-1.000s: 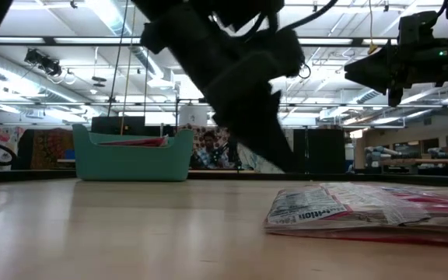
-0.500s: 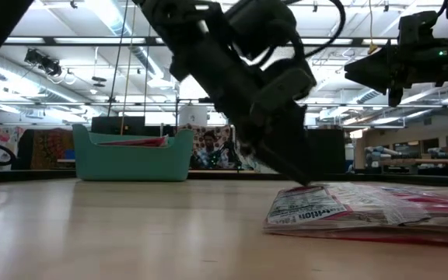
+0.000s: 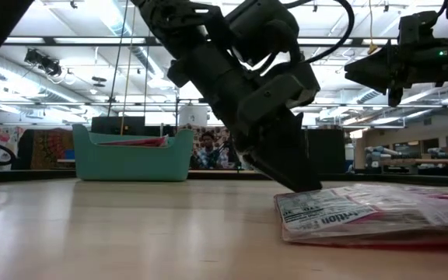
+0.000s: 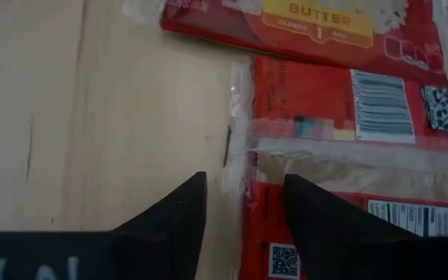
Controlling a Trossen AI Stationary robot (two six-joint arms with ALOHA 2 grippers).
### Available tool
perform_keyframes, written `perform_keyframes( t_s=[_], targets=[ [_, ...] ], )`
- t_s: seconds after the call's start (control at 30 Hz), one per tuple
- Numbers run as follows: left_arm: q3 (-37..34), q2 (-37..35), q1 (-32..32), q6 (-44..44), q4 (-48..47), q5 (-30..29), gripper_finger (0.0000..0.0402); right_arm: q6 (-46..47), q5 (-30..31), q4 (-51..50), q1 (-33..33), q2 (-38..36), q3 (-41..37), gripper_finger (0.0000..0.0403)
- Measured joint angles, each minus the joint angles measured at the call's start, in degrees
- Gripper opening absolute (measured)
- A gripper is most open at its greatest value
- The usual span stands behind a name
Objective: Sort popcorn bags into baskets
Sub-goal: Put the red popcorn bag into the blue bin
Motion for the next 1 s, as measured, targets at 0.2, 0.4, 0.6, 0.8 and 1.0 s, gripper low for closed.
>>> perform_keyframes(
  t_s=[0.2,0.4,0.6,0.8,1.0],
  targets=[
    [0.11,0.02,-2.18,6.84,-1.74,-2.87,0.0098,0.00,0.00,0.01,0.01,0.01,-0.01,0.0110],
    [0.00,-0.16,-2.91,6.55,-2.07,-3.33,0.0010,0.00,0.00,0.01,0.01,0.00,0.00,0.0110],
    [-0.44,-4.01,-2.60,6.84,-4.86,-7.39,0.0005,0.00,0.00,0.01,0.01,0.00,-0.01,0.0110],
    [-0.29,-10.68,-1.53,8.53,-10.48,-12.44,0.0003,0.00,0.00,0.00,0.00,0.00,0.00,0.0110],
    [-0.24,-16.89,-1.24,8.70,-20.05,-20.40,0.0002,0.00,0.00,-0.01,0.00,0.01,-0.01,0.0110]
  ],
)
